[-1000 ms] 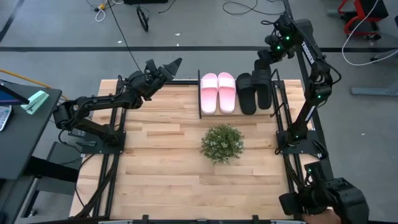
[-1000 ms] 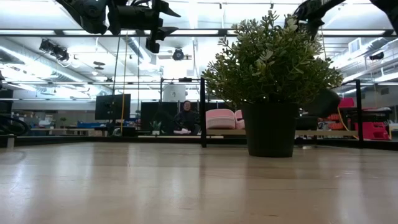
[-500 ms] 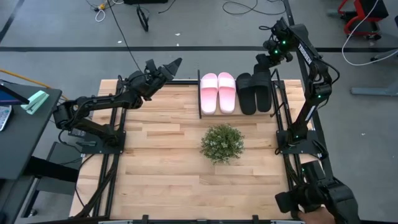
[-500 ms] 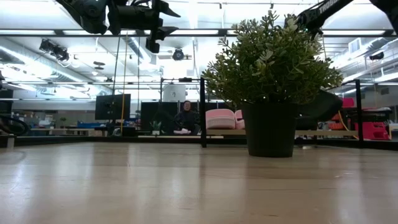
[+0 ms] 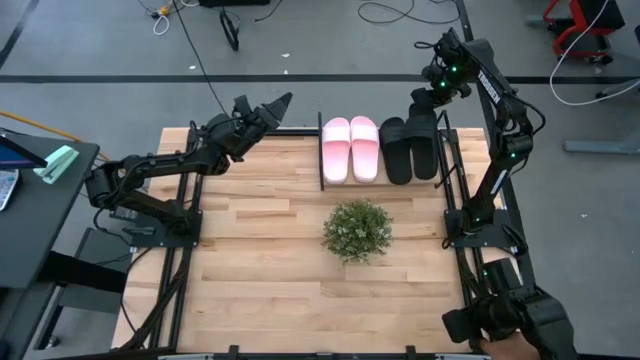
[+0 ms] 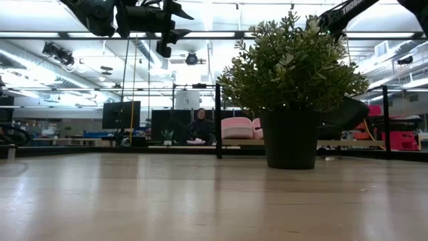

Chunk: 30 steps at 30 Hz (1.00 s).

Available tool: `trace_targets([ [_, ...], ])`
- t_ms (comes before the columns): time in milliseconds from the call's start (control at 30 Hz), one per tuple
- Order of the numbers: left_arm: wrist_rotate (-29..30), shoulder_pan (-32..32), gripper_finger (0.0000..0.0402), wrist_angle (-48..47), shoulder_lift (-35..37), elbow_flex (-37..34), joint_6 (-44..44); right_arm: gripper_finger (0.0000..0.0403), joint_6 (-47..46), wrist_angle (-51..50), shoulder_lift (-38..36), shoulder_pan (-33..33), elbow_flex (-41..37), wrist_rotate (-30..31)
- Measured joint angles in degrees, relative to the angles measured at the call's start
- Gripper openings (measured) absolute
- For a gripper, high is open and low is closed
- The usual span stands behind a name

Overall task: Pick and place slides into the shelf
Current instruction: Put the black slide on the shelf

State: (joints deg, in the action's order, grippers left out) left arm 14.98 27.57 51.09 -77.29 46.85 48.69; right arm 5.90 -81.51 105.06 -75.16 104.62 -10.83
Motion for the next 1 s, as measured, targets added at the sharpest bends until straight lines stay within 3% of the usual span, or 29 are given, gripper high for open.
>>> trace_targets([
  [600, 0.0, 0.0, 0.0158, 0.0, 0.0, 0.0, 0.0, 0.0044, 1.4, 1.0, 0.2, 1.2, -0.2, 1.9],
  [1000, 0.0, 0.0, 0.0155, 0.0, 0.0, 0.0, 0.0, 0.0048, 1.4, 6.0, 0.2, 2.1, -7.8, 6.1],
])
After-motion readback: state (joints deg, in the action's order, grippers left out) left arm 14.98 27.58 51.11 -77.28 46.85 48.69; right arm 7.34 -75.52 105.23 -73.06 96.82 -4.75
